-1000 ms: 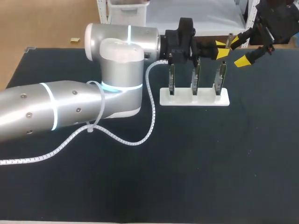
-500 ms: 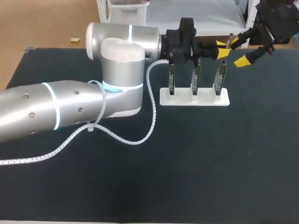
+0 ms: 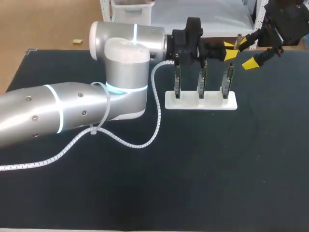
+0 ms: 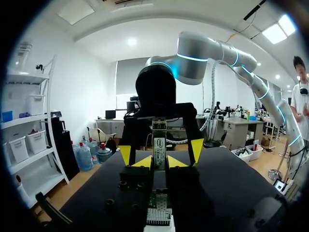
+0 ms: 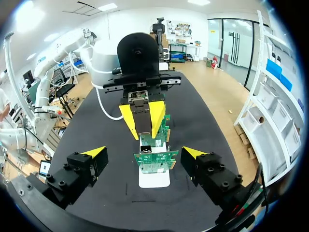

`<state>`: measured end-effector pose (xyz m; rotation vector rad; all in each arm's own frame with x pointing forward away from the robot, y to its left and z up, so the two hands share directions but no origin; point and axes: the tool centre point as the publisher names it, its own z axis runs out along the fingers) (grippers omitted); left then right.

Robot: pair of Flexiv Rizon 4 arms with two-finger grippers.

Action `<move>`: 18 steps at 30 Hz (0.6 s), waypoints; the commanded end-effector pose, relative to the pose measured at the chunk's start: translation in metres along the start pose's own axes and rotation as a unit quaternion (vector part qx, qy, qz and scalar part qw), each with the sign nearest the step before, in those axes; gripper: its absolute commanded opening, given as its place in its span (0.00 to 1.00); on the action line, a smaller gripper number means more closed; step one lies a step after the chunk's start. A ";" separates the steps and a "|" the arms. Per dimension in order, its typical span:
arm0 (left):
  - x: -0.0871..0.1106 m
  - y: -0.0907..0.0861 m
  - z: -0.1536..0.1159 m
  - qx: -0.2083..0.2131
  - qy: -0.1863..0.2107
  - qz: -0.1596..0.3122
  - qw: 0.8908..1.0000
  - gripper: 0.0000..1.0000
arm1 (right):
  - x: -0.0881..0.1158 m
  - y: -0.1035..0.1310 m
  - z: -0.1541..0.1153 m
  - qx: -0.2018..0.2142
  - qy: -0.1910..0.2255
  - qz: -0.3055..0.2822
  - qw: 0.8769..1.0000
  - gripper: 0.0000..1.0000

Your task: Pick up the optical module with the left hand, and insert it into the network port with the right hand.

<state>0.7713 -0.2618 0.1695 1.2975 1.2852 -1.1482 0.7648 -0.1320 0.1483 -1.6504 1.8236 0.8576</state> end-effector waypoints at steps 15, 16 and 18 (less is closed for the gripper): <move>0.003 0.001 0.002 0.004 0.000 -0.004 1.000 0.00 | 0.000 0.001 0.000 0.002 0.001 0.000 1.000 1.00; 0.003 0.001 0.002 0.004 0.000 -0.004 1.000 0.00 | 0.000 0.001 0.000 0.002 0.001 0.000 1.000 1.00; 0.003 0.001 0.002 0.004 0.000 -0.004 1.000 0.00 | 0.000 0.001 0.000 0.002 0.001 0.000 1.000 1.00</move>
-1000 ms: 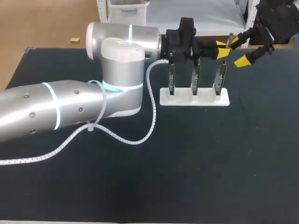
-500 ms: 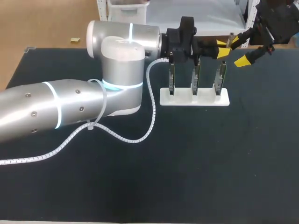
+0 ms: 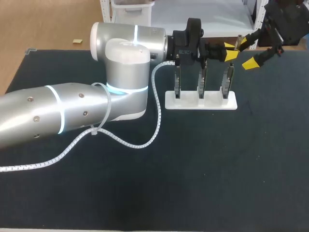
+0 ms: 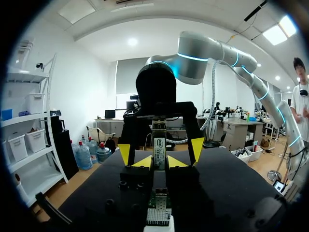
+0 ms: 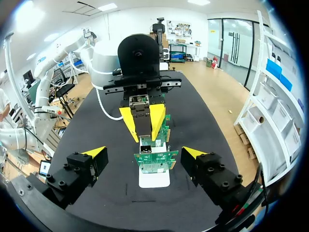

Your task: Pick up the optical module with the left hand, and insert it into the network port with the right hand.

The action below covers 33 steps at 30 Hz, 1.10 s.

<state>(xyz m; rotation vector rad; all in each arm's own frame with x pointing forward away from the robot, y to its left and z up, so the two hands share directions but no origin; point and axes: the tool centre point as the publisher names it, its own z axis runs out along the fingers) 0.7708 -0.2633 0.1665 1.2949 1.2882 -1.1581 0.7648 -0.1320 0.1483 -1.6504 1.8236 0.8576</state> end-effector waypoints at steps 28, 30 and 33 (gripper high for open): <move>0.000 0.002 0.000 0.002 0.001 0.000 1.000 0.00 | -0.039 -0.003 -0.032 0.025 -0.051 -0.027 0.998 1.00; 0.000 0.002 0.000 0.002 0.001 0.000 1.000 0.00 | -0.041 -0.002 -0.032 0.020 -0.053 -0.032 0.998 1.00; 0.000 0.002 0.000 0.002 0.001 0.000 1.000 0.00 | -0.043 0.000 -0.030 0.012 -0.054 -0.034 0.998 1.00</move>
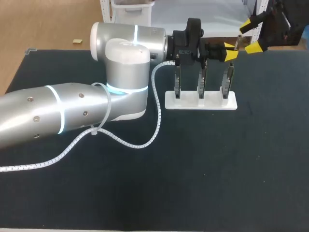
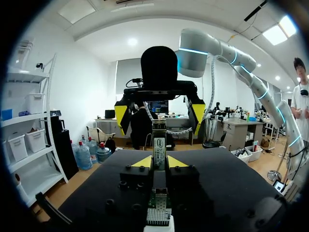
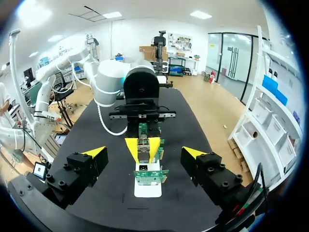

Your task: Pick up the optical module with the left hand, and insert it into the network port with the right hand.

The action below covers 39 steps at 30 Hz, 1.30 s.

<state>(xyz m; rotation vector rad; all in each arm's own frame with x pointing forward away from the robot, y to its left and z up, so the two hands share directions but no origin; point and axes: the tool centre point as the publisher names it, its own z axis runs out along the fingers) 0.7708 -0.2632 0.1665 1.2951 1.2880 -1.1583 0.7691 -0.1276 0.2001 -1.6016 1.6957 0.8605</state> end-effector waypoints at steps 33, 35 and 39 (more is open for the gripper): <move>0.000 0.002 0.000 0.002 0.001 0.000 1.000 0.00 | -0.008 -0.001 0.011 -0.012 -0.007 -0.004 1.000 0.00; 0.000 0.002 0.000 0.002 0.001 0.000 1.000 0.00 | -0.008 -0.001 0.011 -0.011 -0.007 -0.004 1.000 0.00; 0.000 0.002 0.000 0.002 0.001 0.000 1.000 0.00 | -0.008 -0.002 0.011 -0.012 -0.007 -0.004 1.000 0.00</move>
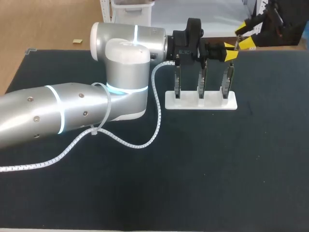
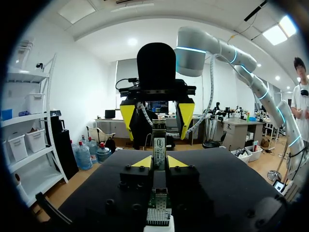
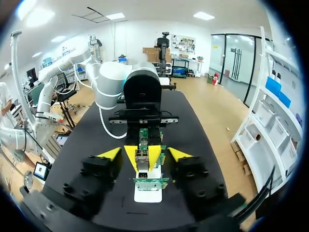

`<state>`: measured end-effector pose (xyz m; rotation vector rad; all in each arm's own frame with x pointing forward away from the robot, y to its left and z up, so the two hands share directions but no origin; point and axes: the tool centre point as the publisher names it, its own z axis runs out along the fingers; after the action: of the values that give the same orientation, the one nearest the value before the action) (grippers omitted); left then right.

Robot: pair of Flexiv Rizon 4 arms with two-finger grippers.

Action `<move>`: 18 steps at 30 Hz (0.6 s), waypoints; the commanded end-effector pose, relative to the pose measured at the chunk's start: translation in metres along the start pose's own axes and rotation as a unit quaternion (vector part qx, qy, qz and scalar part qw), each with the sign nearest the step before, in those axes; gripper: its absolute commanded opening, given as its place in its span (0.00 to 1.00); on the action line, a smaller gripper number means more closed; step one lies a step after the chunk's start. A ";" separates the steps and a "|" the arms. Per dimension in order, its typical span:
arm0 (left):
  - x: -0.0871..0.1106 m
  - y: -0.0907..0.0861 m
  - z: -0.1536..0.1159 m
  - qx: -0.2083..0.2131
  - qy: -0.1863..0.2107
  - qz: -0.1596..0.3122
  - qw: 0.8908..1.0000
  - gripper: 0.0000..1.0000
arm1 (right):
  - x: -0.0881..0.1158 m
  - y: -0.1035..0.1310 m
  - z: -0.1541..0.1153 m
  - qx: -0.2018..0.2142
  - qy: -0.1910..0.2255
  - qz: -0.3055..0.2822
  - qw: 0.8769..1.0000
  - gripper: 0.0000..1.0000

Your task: Pick up the optical module with the left hand, and insert it into the network port with the right hand.

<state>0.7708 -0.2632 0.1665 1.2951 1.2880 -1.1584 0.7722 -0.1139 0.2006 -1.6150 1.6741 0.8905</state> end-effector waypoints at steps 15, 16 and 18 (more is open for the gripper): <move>0.000 0.002 0.000 0.002 0.001 0.000 1.000 0.00 | 0.003 0.001 0.001 -0.006 0.003 -0.001 1.000 0.00; 0.000 0.002 0.000 0.002 0.001 0.000 1.000 0.00 | 0.003 0.001 0.001 -0.006 0.003 -0.001 1.000 0.00; 0.000 0.002 0.000 0.002 0.001 0.000 1.000 0.00 | 0.003 0.000 0.001 -0.007 0.003 -0.001 1.000 0.00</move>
<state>0.7708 -0.2633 0.1662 1.2952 1.2881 -1.1586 0.7698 -0.1142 0.1982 -1.6289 1.6752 0.8942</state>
